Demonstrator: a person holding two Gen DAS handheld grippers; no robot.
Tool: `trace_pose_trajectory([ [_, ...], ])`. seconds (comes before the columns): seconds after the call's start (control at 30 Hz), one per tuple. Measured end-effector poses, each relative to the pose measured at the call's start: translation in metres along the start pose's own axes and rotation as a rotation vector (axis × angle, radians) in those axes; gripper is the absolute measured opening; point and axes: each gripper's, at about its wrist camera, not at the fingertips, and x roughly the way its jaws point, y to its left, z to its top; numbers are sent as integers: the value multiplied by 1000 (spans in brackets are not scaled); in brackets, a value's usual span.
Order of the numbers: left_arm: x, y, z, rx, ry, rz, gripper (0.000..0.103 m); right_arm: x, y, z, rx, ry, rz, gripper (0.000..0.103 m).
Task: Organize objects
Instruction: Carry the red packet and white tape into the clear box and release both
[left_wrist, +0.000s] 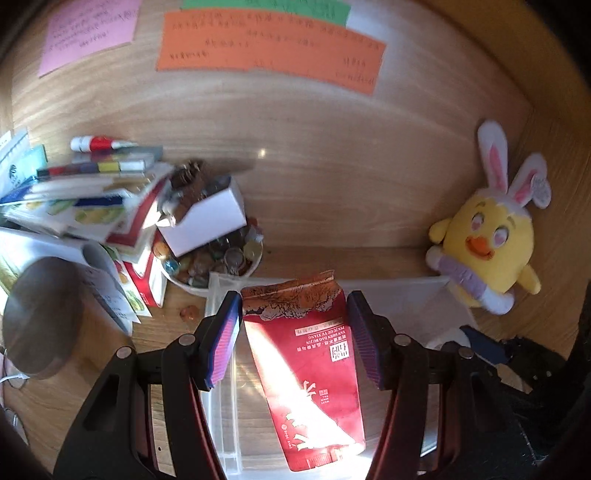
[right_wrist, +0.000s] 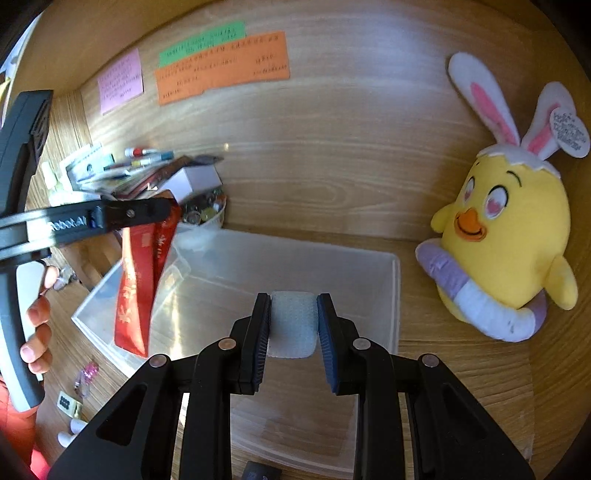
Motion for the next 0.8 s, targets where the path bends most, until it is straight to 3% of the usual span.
trace_pose_trajectory([
  [0.4, 16, -16, -21, 92, 73, 11, 58, 20, 11, -8, -55, 70, -12, 23],
  [0.67, 3, -18, -23, 104, 64, -2, 58, 21, 15, -8, -78, 85, -19, 23],
  [0.77, -7, -18, -23, 104, 51, -10, 62, 18, 14, -8, -78, 84, -21, 29],
  [0.8, -11, -18, -24, 104, 45, -12, 68, 15, 14, -7, -77, 77, -23, 34],
])
